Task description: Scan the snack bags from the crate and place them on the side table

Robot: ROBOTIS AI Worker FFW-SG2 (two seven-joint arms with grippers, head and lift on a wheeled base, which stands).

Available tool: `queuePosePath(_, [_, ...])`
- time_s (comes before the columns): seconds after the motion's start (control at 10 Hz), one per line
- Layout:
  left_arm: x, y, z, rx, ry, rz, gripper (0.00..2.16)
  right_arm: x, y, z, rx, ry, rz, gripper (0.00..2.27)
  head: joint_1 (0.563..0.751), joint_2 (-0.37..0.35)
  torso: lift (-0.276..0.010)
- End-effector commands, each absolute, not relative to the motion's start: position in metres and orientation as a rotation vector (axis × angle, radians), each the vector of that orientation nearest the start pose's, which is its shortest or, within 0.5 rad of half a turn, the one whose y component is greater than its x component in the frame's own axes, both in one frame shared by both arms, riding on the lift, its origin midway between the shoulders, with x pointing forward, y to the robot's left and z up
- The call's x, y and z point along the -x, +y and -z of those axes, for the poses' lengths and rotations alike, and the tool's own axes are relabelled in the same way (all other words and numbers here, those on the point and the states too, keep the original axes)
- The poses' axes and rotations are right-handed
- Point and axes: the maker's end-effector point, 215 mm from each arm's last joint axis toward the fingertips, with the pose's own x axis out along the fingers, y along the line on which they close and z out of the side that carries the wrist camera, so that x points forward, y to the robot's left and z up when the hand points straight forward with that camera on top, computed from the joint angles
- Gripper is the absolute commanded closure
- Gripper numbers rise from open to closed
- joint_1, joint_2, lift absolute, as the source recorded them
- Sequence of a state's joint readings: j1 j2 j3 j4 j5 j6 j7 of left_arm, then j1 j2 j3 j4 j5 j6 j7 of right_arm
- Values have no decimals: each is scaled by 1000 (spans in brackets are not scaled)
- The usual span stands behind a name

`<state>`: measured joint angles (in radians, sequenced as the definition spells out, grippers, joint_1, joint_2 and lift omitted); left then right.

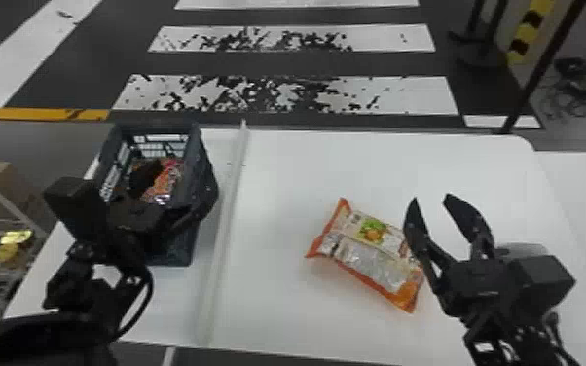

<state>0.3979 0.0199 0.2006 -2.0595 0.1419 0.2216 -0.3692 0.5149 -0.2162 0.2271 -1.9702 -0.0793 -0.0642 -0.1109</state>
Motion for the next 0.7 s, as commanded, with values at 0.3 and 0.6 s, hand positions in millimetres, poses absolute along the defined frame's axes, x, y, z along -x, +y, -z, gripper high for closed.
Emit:
queuePosePath(0.3, [-454, 283, 334, 46, 73, 166, 70, -409, -119, 430, 107, 251, -302, 2263, 695, 178, -50])
queuePosePath(0.6, [-450, 285, 336, 50, 72, 161, 70, -415, -100, 441, 106, 265, -397, 2263, 695, 223, -50])
